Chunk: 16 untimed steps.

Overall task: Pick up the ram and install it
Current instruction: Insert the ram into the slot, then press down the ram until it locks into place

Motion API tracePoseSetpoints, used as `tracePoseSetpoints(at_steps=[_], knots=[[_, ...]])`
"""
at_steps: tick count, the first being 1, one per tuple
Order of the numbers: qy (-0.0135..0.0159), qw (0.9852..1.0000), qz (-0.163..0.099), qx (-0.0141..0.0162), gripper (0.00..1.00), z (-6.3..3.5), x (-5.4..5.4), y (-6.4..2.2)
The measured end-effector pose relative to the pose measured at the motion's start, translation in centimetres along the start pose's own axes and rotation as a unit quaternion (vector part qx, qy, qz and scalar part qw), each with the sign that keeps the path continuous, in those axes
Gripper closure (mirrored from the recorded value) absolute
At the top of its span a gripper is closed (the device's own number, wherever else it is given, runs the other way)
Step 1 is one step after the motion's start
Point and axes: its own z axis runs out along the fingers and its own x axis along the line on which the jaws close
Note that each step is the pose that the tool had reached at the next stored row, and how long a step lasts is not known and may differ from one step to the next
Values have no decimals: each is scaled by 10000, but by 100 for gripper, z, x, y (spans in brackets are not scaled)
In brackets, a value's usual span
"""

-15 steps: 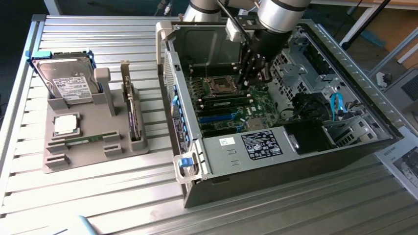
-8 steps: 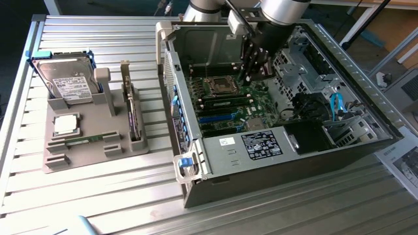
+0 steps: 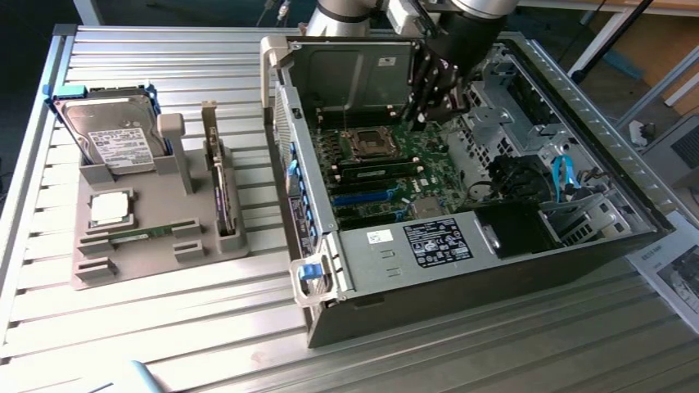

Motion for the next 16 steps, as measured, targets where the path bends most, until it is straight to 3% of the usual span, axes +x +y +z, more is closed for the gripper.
tracePoseSetpoints(at_steps=[9,16], knots=[[0,10000,0,0,75,-140,-4,4],[0,10000,0,0,75,-149,-4,4]])
